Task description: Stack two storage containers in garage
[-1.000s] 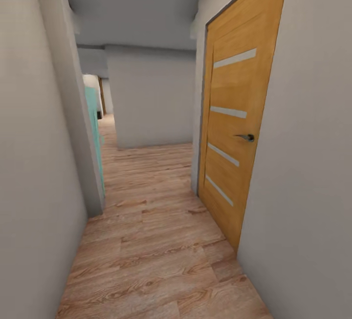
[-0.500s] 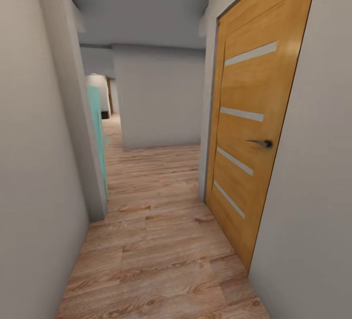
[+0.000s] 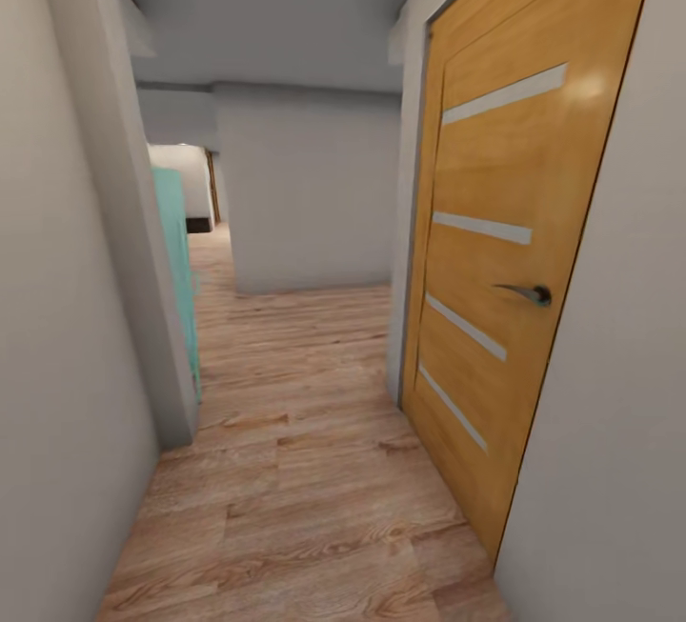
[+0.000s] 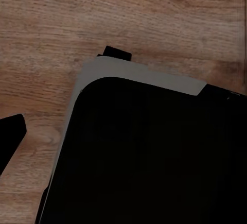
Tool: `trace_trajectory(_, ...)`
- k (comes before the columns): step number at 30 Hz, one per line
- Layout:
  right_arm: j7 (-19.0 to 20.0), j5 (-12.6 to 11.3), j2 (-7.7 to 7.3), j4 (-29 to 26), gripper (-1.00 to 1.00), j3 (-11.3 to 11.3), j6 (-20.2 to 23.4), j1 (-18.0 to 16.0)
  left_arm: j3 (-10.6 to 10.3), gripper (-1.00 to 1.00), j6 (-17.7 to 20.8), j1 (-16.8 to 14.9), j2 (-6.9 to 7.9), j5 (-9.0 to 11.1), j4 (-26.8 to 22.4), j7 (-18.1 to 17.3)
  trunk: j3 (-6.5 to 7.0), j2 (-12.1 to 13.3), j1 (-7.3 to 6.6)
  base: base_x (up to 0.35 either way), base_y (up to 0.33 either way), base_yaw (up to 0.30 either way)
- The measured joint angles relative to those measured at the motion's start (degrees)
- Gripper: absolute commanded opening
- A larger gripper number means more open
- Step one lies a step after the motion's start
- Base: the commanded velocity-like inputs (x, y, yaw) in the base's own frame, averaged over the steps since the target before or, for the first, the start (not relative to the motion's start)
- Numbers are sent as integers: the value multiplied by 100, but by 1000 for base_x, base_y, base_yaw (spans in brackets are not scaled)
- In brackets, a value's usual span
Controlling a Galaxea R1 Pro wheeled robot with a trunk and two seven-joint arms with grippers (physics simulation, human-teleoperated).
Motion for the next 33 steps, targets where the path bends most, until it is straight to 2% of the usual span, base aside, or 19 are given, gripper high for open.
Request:
trace_trajectory(15,-2,8,-8,-1,100,8,-1,2,0,100,-33,0,-6,-4,9,0,0,0,0,323,0,236)
trace_trajectory(27,8,-26,41,0,100,-13,7,-1,0,100,3,0,-7,-4,13,0,0,0,0,323,0,21)
trace_trajectory(33,48,-37,74,0,100,-27,7,-2,0,100,15,-1,-7,-29,-220,10,0,0,0,323,0,0)
